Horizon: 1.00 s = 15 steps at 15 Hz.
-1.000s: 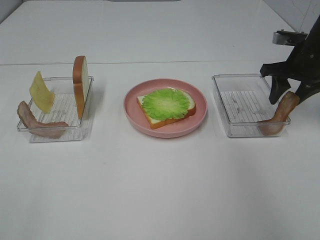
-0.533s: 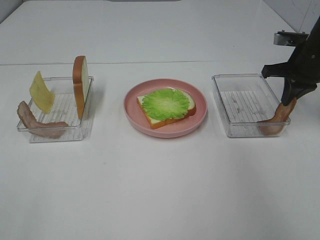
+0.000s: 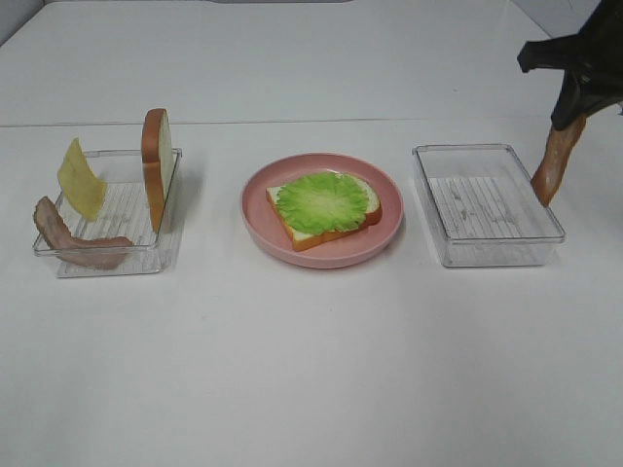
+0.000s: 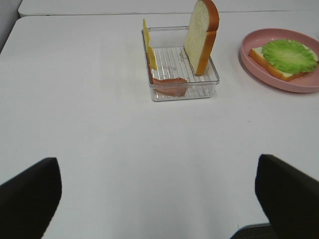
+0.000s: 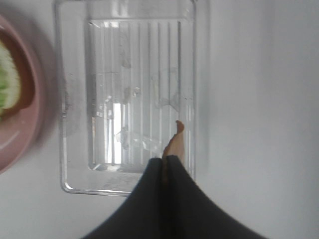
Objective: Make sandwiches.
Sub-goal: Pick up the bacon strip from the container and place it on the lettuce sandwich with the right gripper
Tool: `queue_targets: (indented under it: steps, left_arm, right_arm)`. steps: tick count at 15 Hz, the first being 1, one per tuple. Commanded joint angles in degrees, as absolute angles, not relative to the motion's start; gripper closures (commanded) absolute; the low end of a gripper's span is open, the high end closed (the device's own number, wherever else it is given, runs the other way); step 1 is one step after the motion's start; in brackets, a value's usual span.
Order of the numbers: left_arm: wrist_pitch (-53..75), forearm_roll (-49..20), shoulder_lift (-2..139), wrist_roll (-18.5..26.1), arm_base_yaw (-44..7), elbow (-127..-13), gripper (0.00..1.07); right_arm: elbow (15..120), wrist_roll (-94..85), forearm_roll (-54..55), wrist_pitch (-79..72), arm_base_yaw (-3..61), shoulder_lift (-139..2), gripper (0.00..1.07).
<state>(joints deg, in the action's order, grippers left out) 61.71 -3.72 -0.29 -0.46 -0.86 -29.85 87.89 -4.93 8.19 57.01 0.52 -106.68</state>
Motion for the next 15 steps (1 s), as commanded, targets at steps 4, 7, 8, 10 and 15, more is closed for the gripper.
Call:
queue_targets:
  steps: [4,7,8,10,15]
  left_arm:
    - [61.5,-3.8,-1.3,-0.4,-0.5,-29.7,0.06]
    - [61.5,-3.8,-1.3,-0.4,-0.5,-29.7,0.06]
    - [61.5,-3.8,-1.3,-0.4,-0.5,-29.7,0.06]
    - [61.5,-3.8,-1.3,-0.4,-0.5,-29.7,0.06]
    - [61.5,-3.8,-1.3,-0.4,-0.5,-29.7,0.06]
  right_arm:
    - [92.0,-3.0,8.1,57.4,12.7,-104.2,1.07]
    - [92.2,-1.9,8.5,52.8,21.6,-104.6,1.07]
    - [92.2,-1.9,8.7,51.3,24.1,-105.0,1.07]
    - [92.2,-1.9,9.6,48.9,27.3,-105.9,1.07]
    - [92.2,-2.3,11.1,41.1,33.7,-112.1,1.07]
